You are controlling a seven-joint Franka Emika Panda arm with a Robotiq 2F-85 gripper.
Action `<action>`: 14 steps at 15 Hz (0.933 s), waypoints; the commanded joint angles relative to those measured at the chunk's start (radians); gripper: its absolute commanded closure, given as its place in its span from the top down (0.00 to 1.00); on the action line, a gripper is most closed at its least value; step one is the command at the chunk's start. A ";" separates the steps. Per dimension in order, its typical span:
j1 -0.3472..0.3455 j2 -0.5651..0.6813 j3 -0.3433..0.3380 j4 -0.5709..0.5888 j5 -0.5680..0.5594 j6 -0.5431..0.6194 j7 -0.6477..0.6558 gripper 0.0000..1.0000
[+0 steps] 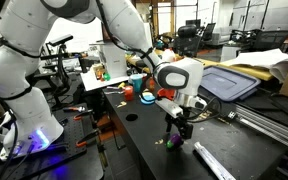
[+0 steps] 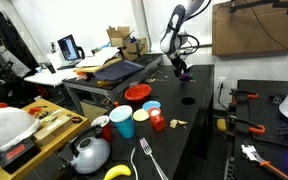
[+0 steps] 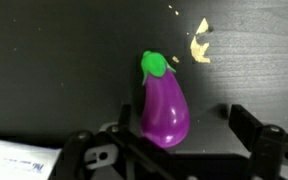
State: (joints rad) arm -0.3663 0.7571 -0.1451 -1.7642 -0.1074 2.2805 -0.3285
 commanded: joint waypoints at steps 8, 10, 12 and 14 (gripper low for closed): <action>0.024 -0.068 -0.021 -0.086 -0.012 -0.006 0.027 0.27; 0.032 -0.083 -0.019 -0.095 -0.016 -0.005 0.026 0.15; 0.043 -0.106 -0.011 -0.114 -0.015 0.001 0.022 0.13; 0.059 -0.134 0.009 -0.130 -0.010 0.007 0.007 0.13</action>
State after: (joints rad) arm -0.3358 0.7028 -0.1498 -1.8267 -0.1074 2.2807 -0.3249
